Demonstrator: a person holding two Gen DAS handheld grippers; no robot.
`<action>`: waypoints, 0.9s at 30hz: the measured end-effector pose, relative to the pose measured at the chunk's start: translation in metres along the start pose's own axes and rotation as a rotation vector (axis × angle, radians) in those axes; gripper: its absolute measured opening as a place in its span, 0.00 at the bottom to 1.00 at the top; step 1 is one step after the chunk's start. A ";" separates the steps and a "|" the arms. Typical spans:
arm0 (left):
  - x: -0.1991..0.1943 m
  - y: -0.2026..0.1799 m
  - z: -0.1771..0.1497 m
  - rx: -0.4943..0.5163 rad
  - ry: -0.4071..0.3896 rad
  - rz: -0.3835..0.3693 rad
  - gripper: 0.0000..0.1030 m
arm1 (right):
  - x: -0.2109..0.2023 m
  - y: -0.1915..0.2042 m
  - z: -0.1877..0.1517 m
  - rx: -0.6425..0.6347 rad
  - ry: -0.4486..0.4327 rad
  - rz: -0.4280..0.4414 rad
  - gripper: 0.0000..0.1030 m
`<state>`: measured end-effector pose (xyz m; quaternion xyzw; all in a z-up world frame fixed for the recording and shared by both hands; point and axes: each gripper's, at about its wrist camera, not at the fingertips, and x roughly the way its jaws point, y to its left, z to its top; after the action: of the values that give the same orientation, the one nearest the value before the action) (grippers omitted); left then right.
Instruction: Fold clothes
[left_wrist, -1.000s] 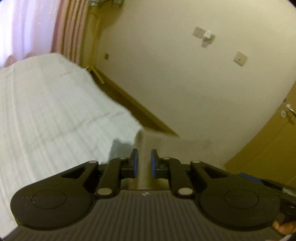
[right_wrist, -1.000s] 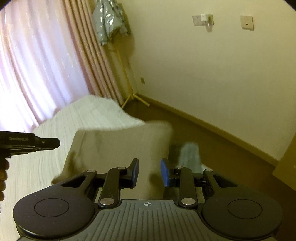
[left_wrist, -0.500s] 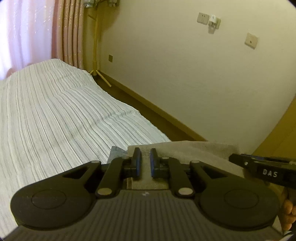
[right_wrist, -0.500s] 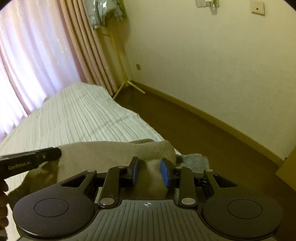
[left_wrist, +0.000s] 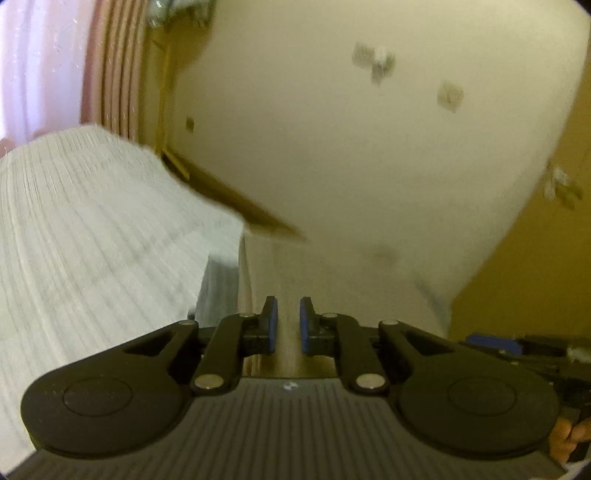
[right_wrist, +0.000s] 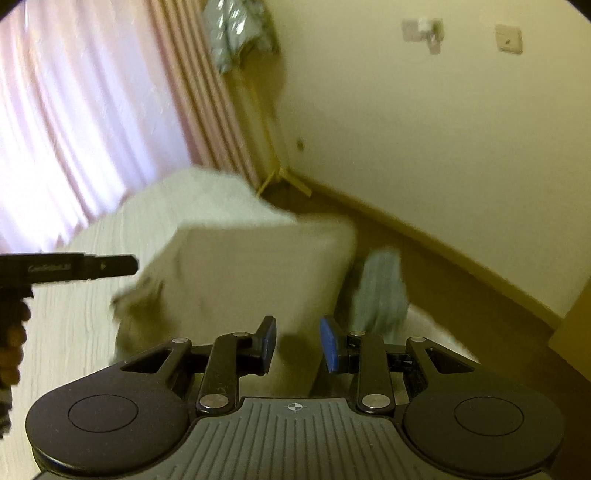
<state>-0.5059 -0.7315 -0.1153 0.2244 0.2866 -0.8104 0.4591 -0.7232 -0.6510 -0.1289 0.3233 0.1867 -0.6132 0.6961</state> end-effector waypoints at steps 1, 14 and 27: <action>-0.004 0.000 -0.002 -0.005 0.013 0.014 0.08 | 0.001 0.003 -0.005 0.003 0.026 -0.005 0.30; -0.073 -0.006 -0.029 -0.075 0.170 0.161 0.17 | -0.042 0.051 -0.030 0.041 0.158 -0.093 0.30; -0.185 -0.024 -0.072 -0.007 0.196 0.214 0.42 | -0.117 0.120 -0.072 0.095 0.120 -0.154 0.78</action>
<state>-0.4309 -0.5599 -0.0459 0.3301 0.3071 -0.7300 0.5136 -0.6176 -0.5122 -0.0775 0.3769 0.2232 -0.6525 0.6183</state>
